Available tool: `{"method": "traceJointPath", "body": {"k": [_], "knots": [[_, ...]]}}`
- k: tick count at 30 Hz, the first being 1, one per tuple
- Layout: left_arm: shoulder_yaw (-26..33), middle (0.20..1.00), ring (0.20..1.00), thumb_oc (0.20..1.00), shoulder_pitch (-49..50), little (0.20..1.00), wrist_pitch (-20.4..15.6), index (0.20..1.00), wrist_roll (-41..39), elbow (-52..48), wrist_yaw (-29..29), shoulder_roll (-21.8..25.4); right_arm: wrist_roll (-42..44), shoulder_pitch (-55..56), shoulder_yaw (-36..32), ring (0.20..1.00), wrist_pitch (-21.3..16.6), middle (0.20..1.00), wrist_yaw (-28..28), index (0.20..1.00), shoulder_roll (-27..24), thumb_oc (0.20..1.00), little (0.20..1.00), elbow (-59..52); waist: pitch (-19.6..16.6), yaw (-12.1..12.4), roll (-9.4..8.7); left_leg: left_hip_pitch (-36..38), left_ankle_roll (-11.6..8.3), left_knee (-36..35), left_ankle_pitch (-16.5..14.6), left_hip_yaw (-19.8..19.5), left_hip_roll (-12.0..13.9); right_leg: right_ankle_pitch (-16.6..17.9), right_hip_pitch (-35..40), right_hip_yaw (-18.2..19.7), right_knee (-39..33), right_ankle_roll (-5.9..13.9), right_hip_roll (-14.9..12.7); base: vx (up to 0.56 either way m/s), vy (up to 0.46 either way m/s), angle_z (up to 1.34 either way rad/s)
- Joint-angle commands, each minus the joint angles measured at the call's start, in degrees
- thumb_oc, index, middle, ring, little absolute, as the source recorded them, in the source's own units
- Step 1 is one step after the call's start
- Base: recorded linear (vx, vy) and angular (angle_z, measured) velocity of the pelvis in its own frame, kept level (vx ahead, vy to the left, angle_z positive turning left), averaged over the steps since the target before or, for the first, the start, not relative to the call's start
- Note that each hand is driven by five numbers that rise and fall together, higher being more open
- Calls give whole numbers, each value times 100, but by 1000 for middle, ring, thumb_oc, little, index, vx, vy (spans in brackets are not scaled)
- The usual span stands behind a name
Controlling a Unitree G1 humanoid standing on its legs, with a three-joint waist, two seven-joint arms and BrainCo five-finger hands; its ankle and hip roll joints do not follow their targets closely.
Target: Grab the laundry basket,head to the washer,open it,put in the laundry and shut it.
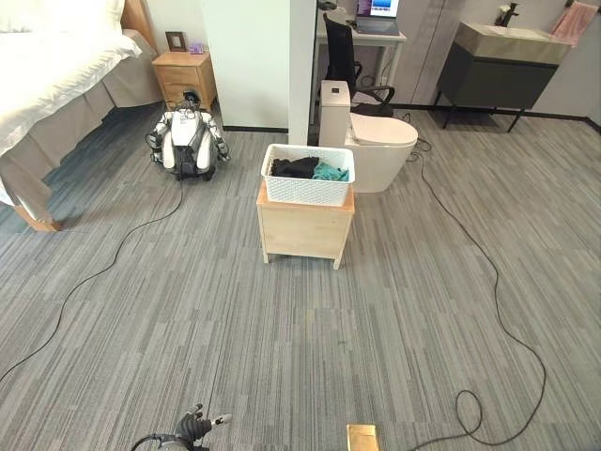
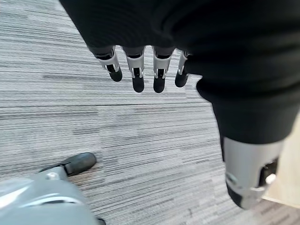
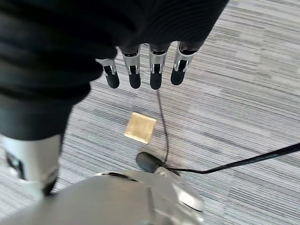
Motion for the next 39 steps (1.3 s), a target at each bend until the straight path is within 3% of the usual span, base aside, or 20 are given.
{"method": "traceJointPath", "body": {"k": [1,20,26,27,28,30,31,33,35,36,37,38,39], "knots": [[-74,1000,1000,1000,-307,1000,-150,1000,278,418,125,97,-91,-96,325,1000,-70,1000,9,1000,-13,1000,1000,245,-80,113,-111,-110,-438,-59,-106,-373,526,264,-225,-253,47,861,-969,-3,-13,13],[14,1000,1000,1000,-294,1000,-117,1000,41,436,142,71,329,13,-135,1000,-52,1000,-64,1000,-114,1000,1000,528,-48,74,-22,-130,-524,-59,-11,-502,633,107,-109,-362,47,780,-871,15,-27,5],[32,1000,1000,1000,-299,1000,-126,1000,-43,373,106,195,473,5,-233,1000,-71,1000,-46,1000,-189,1000,1000,439,138,69,58,-106,-626,128,94,-530,822,-29,11,-331,47,611,-741,49,-140,1],[56,1000,1000,1000,-295,1000,-131,1000,-112,350,97,223,488,14,-211,1000,-77,1000,-31,1000,-189,1000,1000,403,199,64,45,-239,-633,464,-5,-585,852,-57,47,-312,47,543,-704,48,-212,-1],[85,1000,1000,1000,-285,1000,-116,1000,-187,314,115,266,520,75,-135,1000,-82,1000,-1,1000,-156,1000,1000,288,347,60,18,-533,-629,1225,22,-747,920,-187,131,-195,98,352,-581,48,-289,2],[88,1000,1000,1000,-322,1000,-85,1000,-278,247,127,309,510,175,-60,1000,-68,1000,14,1000,-150,1000,1000,99,624,129,-7,-1224,-599,2487,690,-1184,979,-365,180,-163,309,86,-406,30,-256,35],[114,1000,1000,1000,-320,1000,-66,1000,-347,207,133,315,489,169,9,1000,-53,1000,8,1000,-182,1000,1000,-5,706,175,-30,-1515,-512,2965,938,-1404,854,-426,175,-188,401,8,-361,22,-195,22],[142,1000,1000,1000,-346,1000,-86,1000,-447,222,199,321,423,112,199,1000,-42,1000,33,1000,-231,1000,1000,-324,898,278,-187,-2159,-408,3801,1038,-1590,629,-563,183,-213,539,-70,-348,71,-142,1],[175,1000,1000,1000,-349,1000,-104,1000,-525,229,233,341,375,109,286,1000,-34,1000,37,1000,-243,1000,1000,-538,900,341,-262,-2478,-439,3633,930,-1527,692,-684,206,-257,607,-63,-354,237,21,9],[281,1000,1000,1000,-332,1000,-128,1000,-674,207,241,343,371,99,296,1000,-43,1000,48,1000,-285,1000,1000,-740,857,426,-268,-2363,-476,2465,809,-1372,845,-811,323,-267,547,37,-345,292,101,-8],[281,1000,1000,1000,-333,1000,-128,1000,-674,207,241,342,371,98,296,1000,-43,1000,49,1000,-285,1000,1000,-740,850,423,-275,-2360,-474,2435,830,-1369,837,-806,314,-270,546,38,-352,327,163,-4],[305,1000,1000,1000,-338,1000,-151,1000,-718,218,268,345,374,64,305,1000,-56,1000,49,1000,-302,1000,1000,-808,830,467,-263,-2255,-504,1732,832,-1335,903,-852,364,-255,537,97,-348,199,138,2],[289,1000,1000,1000,-351,1000,-186,1000,-723,233,306,345,407,18,304,1000,-93,1000,6,1000,-333,1000,1000,-878,817,480,-253,-2373,-575,1233,1043,-1351,950,-908,433,-283,512,146,-354,286,210,9]]}}
